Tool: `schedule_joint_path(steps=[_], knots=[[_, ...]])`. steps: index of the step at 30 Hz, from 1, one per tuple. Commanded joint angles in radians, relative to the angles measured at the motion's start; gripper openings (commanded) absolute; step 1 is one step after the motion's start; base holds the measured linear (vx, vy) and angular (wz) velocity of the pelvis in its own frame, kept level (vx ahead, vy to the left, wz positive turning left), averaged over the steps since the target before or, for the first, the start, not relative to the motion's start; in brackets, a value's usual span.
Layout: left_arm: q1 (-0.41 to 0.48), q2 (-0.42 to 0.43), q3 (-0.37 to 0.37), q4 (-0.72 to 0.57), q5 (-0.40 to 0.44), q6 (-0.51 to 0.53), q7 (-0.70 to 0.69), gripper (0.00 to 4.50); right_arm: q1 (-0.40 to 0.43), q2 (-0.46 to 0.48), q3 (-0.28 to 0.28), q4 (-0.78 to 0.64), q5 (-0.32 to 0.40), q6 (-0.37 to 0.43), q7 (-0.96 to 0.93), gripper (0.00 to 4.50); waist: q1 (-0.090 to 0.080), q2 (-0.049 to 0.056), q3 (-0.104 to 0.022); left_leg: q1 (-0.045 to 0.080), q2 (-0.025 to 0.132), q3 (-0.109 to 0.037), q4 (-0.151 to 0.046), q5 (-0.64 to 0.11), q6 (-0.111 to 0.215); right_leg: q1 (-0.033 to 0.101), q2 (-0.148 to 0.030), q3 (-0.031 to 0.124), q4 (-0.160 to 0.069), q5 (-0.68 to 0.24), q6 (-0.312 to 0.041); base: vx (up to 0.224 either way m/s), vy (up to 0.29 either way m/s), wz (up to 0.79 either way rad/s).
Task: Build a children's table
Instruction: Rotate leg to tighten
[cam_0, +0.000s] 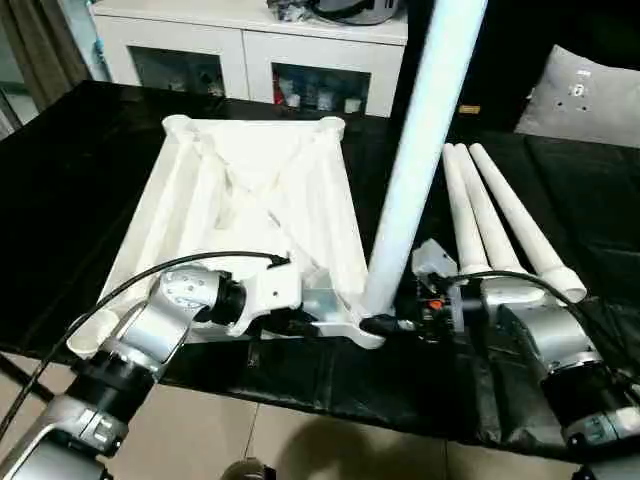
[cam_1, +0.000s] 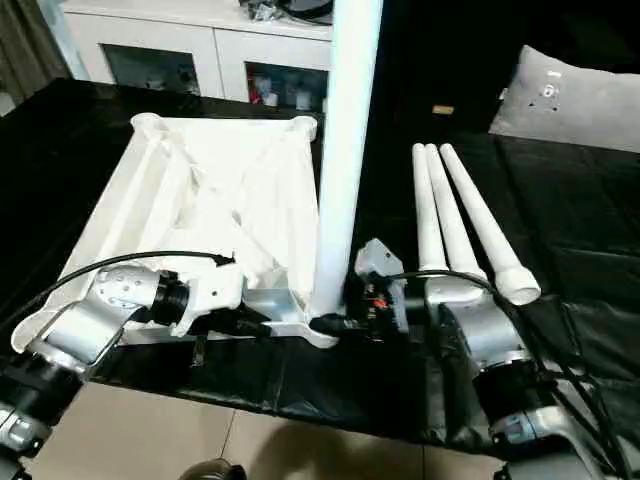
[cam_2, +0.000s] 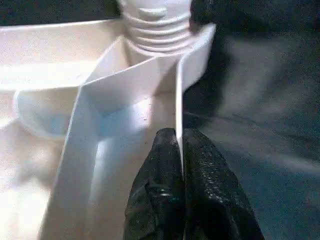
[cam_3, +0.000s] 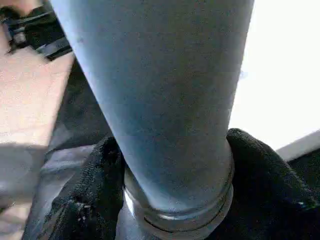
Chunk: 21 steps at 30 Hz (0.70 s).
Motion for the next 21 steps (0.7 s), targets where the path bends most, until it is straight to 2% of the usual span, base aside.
schedule_joint_path(steps=[1, 2, 4, 8, 10, 11, 14, 15, 16, 21], knots=[[-0.005, -0.079, 0.007, -0.039, -0.009, 0.081, 0.118, 0.00, -0.001, 0.080, 0.012, -0.016, 0.002, 0.044, -0.113, 2.72, -0.007, 0.000, -0.049, 0.030, 0.060, -0.024, -0.078, -0.294, -0.008, 0.025, -0.091, 0.046, -0.091, -0.261, -0.218, 0.000, 0.000, 0.00], [-0.004, -0.109, 0.020, -0.046, -0.012, 0.116, 0.161, 0.00, -0.008, 0.115, -0.006, -0.007, 0.007, 0.061, -0.170, 2.72, -0.016, -0.002, -0.047, 0.032, 0.059, -0.028, -0.081, -0.319, -0.027, 0.023, -0.094, 0.048, -0.098, -0.332, -0.201, 0.000, 0.000, 0.00], [-0.006, -0.174, 0.044, -0.054, -0.015, 0.180, 0.249, 0.00, -0.029, 0.181, -0.039, 0.020, 0.007, 0.085, -0.288, 2.72, -0.023, -0.003, -0.049, 0.028, 0.059, -0.030, -0.082, -0.312, -0.033, 0.025, -0.093, 0.048, -0.097, -0.334, -0.192, 0.000, 0.000, 0.00], [-0.025, -0.267, 0.076, -0.040, 0.005, 0.241, 0.395, 0.00, -0.062, 0.256, -0.060, 0.066, -0.031, 0.102, -0.464, 2.72, -0.044, -0.005, -0.052, 0.025, 0.053, -0.027, -0.078, -0.281, -0.019, 0.025, -0.087, 0.048, -0.098, -0.271, -0.195, 0.000, 0.000, 0.00], [-0.037, -0.308, 0.085, -0.030, 0.022, 0.243, 0.452, 0.00, -0.065, 0.276, -0.046, 0.073, -0.062, 0.070, -0.493, 2.72, -0.042, -0.004, -0.055, 0.024, 0.053, -0.025, -0.074, -0.246, -0.005, 0.027, -0.088, 0.049, -0.098, -0.234, -0.192, 0.000, 0.000, 0.00], [-0.040, -0.318, 0.084, -0.033, 0.026, 0.243, 0.460, 0.00, -0.062, 0.283, -0.046, 0.071, -0.071, 0.056, -0.498, 3.28, -0.041, -0.004, -0.056, 0.021, 0.053, -0.024, -0.073, -0.223, 0.004, 0.030, -0.085, 0.049, -0.095, -0.195, -0.192, 0.000, 0.000, 0.00], [-0.039, -0.312, 0.080, -0.044, 0.033, 0.252, 0.459, 0.00, -0.055, 0.284, -0.054, 0.062, -0.069, 0.052, -0.499, 3.44, -0.037, -0.002, -0.061, 0.018, 0.053, -0.022, -0.070, -0.164, 0.036, 0.036, -0.083, 0.046, -0.086, -0.078, -0.209, 0.000, 0.000, 0.00], [-0.037, -0.308, 0.078, -0.047, 0.036, 0.252, 0.458, 0.00, -0.053, 0.284, -0.056, 0.059, -0.068, 0.050, -0.499, 3.63, -0.038, -0.012, -0.063, 0.018, 0.053, -0.021, -0.070, -0.155, 0.043, 0.039, -0.083, 0.045, -0.085, -0.064, -0.212, 0.000, 0.000, 0.00], [-0.035, -0.296, 0.077, -0.050, 0.037, 0.249, 0.450, 0.00, -0.048, 0.277, -0.058, 0.053, -0.064, 0.045, -0.489, 3.80, -0.036, -0.005, -0.061, 0.018, 0.054, -0.021, -0.070, -0.149, 0.051, 0.038, -0.084, 0.044, -0.085, -0.058, -0.218, 0.000, 0.000, 0.00], [-0.009, -0.240, 0.067, -0.074, 0.035, 0.226, 0.388, 0.00, -0.017, 0.229, -0.061, 0.012, -0.045, 0.002, -0.416, 4.14, -0.037, 0.000, -0.061, 0.020, 0.056, -0.022, -0.072, -0.182, 0.041, 0.039, -0.085, 0.045, -0.088, -0.098, -0.214, 0.000, 0.000, 0.00]])
